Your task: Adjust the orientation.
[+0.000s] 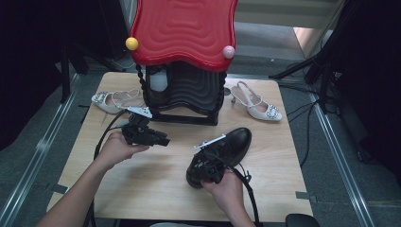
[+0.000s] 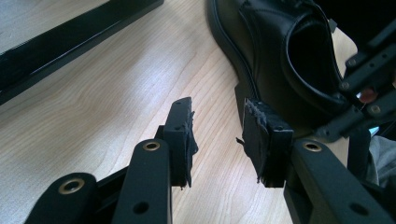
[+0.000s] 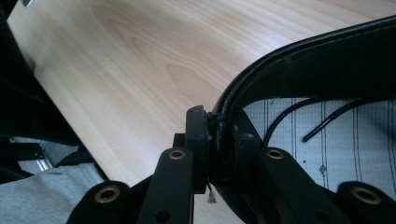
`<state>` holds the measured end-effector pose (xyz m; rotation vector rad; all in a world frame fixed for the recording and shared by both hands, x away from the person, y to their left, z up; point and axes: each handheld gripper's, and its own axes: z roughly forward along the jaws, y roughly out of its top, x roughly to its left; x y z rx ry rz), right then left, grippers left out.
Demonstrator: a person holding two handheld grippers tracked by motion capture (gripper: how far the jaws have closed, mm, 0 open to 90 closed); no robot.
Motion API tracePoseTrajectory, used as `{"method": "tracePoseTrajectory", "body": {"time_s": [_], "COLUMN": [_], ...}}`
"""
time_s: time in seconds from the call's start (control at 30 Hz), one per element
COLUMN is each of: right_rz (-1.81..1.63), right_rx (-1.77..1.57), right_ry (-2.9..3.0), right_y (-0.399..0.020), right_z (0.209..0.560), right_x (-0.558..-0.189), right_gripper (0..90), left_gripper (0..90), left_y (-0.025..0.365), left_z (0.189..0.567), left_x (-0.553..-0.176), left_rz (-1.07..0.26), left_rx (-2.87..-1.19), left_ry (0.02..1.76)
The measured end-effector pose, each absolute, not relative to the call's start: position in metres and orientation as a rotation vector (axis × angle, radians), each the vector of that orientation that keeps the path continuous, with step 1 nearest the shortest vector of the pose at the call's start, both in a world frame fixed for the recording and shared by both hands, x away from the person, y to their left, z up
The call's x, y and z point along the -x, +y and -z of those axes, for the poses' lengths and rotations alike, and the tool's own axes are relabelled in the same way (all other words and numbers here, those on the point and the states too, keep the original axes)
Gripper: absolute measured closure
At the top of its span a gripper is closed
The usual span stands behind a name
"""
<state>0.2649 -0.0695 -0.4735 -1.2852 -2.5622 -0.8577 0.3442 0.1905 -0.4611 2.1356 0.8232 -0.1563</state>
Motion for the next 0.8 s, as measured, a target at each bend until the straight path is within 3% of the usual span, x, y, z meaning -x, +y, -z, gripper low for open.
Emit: {"method": "tracePoseTrajectory", "body": {"time_s": [0.2, 0.27, 0.47, 0.67, 0.8], "right_rz": [0.872, 0.886, 0.960, 1.051, 1.061], "right_rx": [1.218, 1.200, 1.210, 1.242, 1.301], "right_ry": [-2.569, -2.539, -2.523, -2.504, -2.513], "right_y": [-0.060, -0.062, -0.083, -0.119, -0.144], "right_z": [0.475, 0.475, 0.450, 0.424, 0.422], "right_x": [-0.262, -0.264, -0.262, -0.261, -0.267], "right_gripper": [78.6, 71.4, 65.5, 68.5, 77.7], "left_gripper": [64.5, 64.9, 66.8, 73.3, 78.2], "left_y": [0.188, 0.187, 0.185, 0.179, 0.167], "left_z": [0.462, 0.463, 0.464, 0.467, 0.472], "left_x": [-0.344, -0.344, -0.344, -0.345, -0.346], "left_rz": [0.177, 0.171, 0.170, 0.154, 0.156], "left_rx": [-2.142, -2.154, -2.148, -2.149, -2.163], "left_ry": [0.822, 0.820, 0.816, 0.816, 0.823]}}
